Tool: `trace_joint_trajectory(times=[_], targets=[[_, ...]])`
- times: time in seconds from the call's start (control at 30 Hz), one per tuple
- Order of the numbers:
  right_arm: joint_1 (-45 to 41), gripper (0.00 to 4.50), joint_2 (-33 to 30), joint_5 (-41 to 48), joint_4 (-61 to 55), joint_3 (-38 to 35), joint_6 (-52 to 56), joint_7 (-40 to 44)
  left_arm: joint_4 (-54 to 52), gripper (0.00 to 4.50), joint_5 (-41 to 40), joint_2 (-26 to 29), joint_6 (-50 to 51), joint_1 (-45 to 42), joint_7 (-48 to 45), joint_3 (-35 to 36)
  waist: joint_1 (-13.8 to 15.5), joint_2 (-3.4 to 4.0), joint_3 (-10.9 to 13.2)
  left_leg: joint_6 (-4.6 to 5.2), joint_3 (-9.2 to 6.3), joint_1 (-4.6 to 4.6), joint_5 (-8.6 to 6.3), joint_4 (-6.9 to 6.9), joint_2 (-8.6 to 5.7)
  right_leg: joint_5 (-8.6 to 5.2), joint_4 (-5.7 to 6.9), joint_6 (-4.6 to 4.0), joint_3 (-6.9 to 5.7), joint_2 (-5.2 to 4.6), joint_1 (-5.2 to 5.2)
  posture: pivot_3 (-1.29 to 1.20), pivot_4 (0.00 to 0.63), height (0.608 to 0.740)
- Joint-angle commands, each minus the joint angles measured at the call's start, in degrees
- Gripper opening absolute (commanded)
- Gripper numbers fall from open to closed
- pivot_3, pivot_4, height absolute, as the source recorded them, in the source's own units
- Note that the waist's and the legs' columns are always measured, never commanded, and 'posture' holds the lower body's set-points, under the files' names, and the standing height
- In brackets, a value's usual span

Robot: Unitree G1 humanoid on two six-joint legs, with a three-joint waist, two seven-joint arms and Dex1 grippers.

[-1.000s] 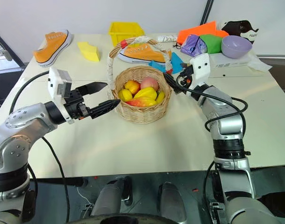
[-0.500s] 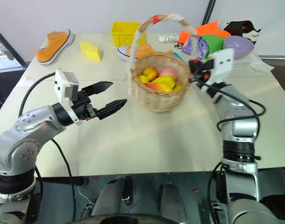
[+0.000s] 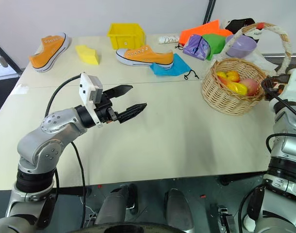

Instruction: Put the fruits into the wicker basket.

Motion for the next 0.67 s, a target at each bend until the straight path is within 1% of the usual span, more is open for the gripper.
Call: trace_joint_trajectory(times=[0.03,0.17,0.27,0.33,0.43,0.53,0.67], targets=[[2.5,4.47,-1.7,0.1,-6.2,-1.0,-3.3,1.7,-0.9,4.50,1.3,0.9,-1.9,0.7,-0.5,0.8,0.1,0.01,0.0,0.00,0.00,0.00,0.00,0.01,0.00,0.00,0.00,0.00,0.00,0.00,0.00,0.00,0.150,0.733],[11.3,4.47,-3.0,2.5,-11.8,-2.7,-5.5,8.8,0.8,4.50,3.1,2.5,-3.0,2.8,0.1,3.0,0.6,0.01,0.0,0.07,-0.03,-0.01,-0.04,0.02,-0.01,-0.04,-0.01,0.07,0.00,0.00,0.06,0.00,0.150,0.733],[20.1,4.47,-3.0,7.6,-16.8,-5.5,-5.8,17.0,3.8,4.50,6.3,4.6,-5.6,7.0,0.7,6.1,0.8,0.02,0.0,0.15,-0.04,0.00,-0.09,0.03,0.03,-0.04,-0.02,0.07,0.01,-0.01,0.07,0.00,0.150,0.733],[25.7,4.47,-2.9,11.4,-20.0,-6.4,-4.7,22.5,6.0,4.50,6.9,4.8,-7.2,10.0,1.6,9.4,1.0,0.04,0.0,0.15,-0.04,0.03,-0.10,0.01,0.06,-0.04,-0.02,0.06,0.01,-0.01,0.08,0.00,0.150,0.733],[32.4,4.47,-3.1,16.2,-27.3,-3.3,-1.1,29.5,9.1,4.50,9.3,5.8,-10.8,14.2,1.9,12.9,0.8,0.04,0.0,0.16,-0.06,0.03,-0.11,0.01,0.16,-0.05,-0.03,0.04,0.02,-0.02,0.05,0.00,0.150,0.733],[33.5,4.47,-2.2,17.0,-31.3,1.9,0.5,31.5,11.1,4.50,9.7,5.9,-12.1,18.2,1.4,15.1,0.1,0.04,0.0,0.15,-0.06,0.05,-0.14,0.00,0.21,-0.14,-0.05,-0.17,0.02,-0.07,0.05,0.00,0.150,0.733],[30.5,4.47,-0.3,14.5,-28.7,8.1,-0.7,31.3,11.3,4.50,8.2,4.7,-12.1,21.5,1.5,17.2,0.1,0.02,0.0,0.02,-0.09,0.04,-0.23,0.02,0.19,-0.15,-0.13,-0.29,0.01,-0.29,-0.01,0.00,0.150,0.733]])
